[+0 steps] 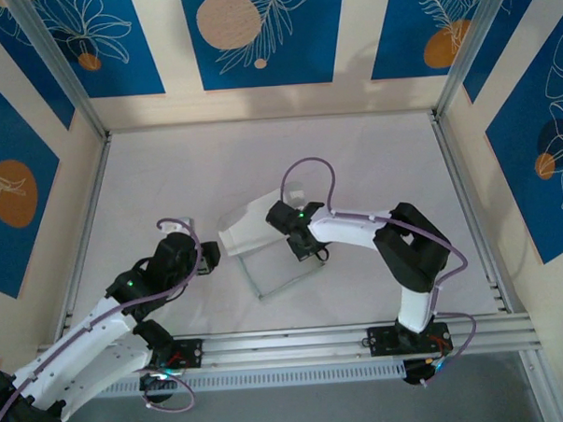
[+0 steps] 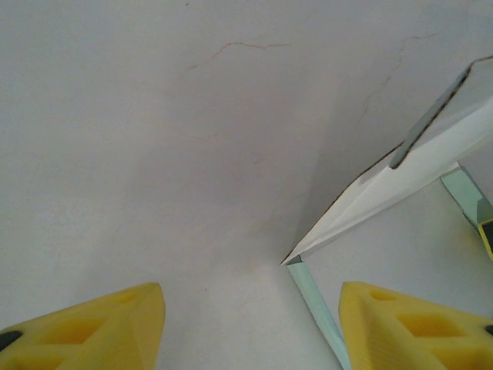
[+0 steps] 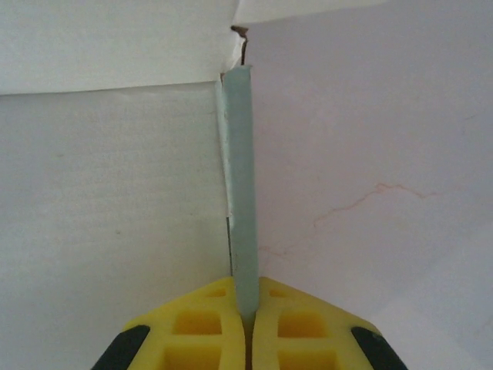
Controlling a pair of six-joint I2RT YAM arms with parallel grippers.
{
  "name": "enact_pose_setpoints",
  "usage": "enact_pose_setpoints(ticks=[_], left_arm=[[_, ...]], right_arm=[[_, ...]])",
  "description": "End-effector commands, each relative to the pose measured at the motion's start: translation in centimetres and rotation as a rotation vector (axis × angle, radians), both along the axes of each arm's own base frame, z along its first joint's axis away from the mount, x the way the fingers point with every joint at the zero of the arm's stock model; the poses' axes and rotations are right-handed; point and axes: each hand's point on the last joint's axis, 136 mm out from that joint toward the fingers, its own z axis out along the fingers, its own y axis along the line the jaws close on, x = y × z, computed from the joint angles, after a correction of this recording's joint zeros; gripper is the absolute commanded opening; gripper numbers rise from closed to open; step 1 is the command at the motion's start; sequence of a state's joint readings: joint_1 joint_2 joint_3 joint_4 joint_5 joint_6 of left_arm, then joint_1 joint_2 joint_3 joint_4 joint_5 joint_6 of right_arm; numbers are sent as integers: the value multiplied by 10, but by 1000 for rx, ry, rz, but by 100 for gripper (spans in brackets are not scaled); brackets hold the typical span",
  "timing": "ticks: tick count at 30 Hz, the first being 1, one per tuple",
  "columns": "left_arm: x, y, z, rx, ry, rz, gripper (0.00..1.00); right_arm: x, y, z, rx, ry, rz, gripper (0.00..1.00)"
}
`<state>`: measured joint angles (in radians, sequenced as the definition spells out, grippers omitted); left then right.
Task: Fold the paper box
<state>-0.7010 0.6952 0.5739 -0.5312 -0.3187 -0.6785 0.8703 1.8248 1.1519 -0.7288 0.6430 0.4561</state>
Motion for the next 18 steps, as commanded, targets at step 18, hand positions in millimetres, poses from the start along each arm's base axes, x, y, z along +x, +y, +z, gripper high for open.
enact_pose_setpoints(ticks=[18], left_arm=[[0, 17, 23, 127, -22, 7, 65]], right_arm=[[-9, -38, 5, 119, 40, -317, 0]])
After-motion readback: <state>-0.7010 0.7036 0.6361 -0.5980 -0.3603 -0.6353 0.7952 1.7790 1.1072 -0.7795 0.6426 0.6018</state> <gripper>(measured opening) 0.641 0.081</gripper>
